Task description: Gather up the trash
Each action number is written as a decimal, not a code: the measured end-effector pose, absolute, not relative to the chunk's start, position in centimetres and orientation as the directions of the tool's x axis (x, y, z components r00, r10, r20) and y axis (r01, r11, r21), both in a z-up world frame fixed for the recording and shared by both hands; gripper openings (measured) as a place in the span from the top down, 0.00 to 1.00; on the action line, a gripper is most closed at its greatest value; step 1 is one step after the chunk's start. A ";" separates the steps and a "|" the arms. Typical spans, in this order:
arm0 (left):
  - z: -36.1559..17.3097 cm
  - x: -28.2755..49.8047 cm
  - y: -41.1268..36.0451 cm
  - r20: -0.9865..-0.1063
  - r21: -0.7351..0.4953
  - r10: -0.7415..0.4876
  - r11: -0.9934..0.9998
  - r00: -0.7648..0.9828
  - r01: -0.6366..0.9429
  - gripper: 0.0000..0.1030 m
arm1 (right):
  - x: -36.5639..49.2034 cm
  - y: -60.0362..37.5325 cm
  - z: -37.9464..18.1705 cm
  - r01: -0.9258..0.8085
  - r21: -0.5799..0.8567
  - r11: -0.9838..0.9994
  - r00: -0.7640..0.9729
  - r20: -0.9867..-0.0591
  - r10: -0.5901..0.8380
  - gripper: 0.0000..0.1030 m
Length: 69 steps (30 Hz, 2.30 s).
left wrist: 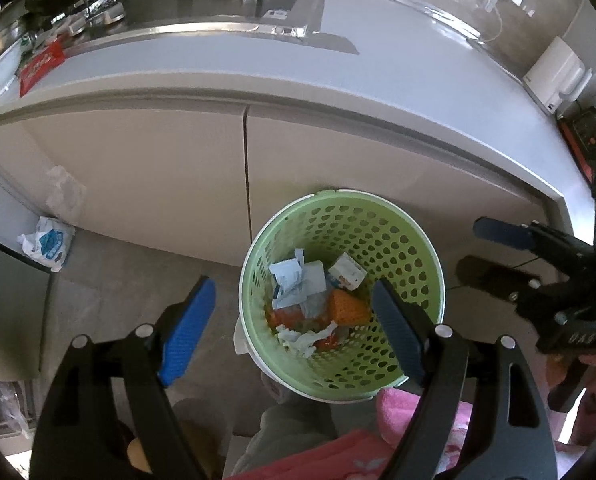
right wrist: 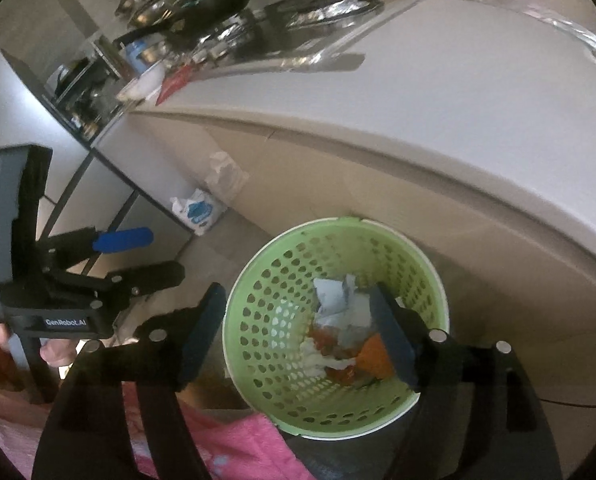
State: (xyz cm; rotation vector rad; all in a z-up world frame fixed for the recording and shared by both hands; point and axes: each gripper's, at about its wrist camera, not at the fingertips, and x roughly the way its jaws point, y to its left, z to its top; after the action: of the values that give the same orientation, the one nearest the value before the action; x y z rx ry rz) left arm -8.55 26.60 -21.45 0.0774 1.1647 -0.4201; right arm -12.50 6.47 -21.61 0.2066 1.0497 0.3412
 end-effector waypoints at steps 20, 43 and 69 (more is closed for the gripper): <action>-15.7 -6.4 18.4 -0.841 -0.102 -0.333 0.872 0.427 0.479 0.11 | -14.3 -6.1 -13.8 0.138 0.273 0.952 0.664 -0.739 0.115 0.03; -6.7 2.7 2.2 -0.726 -0.098 -0.375 0.886 0.577 0.453 0.08 | -7.5 -21.2 -7.4 0.253 0.100 0.962 0.720 -0.684 -0.118 0.02; -2.0 6.6 -4.3 -0.666 -0.092 -0.288 0.947 0.688 0.308 0.08 | -3.7 -27.1 -4.4 0.144 0.108 0.984 0.786 -0.616 -0.047 0.02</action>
State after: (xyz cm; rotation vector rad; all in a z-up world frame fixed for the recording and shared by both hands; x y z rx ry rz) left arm 6.60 -4.32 -2.04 0.0276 0.7410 -0.3337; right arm -3.75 -27.12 -4.44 0.1525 0.6590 -0.1035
